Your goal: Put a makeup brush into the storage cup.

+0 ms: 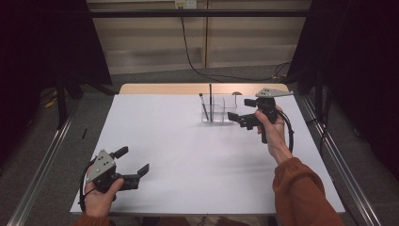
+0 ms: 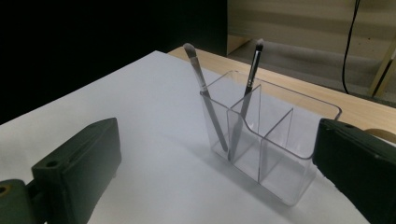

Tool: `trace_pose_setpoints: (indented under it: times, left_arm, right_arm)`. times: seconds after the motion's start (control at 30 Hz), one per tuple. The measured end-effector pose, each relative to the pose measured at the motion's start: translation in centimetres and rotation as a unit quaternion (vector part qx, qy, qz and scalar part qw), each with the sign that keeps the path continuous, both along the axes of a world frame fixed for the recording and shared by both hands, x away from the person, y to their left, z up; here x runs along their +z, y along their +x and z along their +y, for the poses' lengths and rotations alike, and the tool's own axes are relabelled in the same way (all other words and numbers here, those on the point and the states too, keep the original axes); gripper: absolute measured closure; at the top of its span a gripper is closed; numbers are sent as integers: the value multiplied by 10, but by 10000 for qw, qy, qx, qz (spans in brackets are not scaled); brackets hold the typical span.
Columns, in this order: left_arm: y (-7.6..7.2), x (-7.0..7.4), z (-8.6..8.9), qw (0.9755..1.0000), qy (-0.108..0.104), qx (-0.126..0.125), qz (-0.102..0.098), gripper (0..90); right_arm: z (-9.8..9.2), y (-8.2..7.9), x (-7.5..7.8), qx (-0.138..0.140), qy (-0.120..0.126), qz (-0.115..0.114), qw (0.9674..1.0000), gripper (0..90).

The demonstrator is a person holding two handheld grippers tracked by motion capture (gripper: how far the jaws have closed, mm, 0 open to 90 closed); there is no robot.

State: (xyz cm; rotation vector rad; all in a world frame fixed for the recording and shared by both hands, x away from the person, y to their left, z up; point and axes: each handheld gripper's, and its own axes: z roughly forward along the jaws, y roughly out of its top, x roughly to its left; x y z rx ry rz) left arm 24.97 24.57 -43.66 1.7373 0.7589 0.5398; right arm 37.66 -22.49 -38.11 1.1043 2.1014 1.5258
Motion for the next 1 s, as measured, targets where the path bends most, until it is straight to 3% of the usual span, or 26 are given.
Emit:
trace_pose_setpoints:
  times: [0.23,0.77,1.0]
  left_arm:
    - [-1,0,0,10000,29,-8,-8,38]
    - [-1,1,1,10000,25,5,-22,38]
    - [-1,1,1,10000,14,20,-23,38]
  right_arm:
    - [-7,-11,-3,-175,9,36,9998,11]
    - [-25,-36,-14,-338,151,-199,9991,13]
    - [-28,-50,-19,-366,91,-334,9987,15]
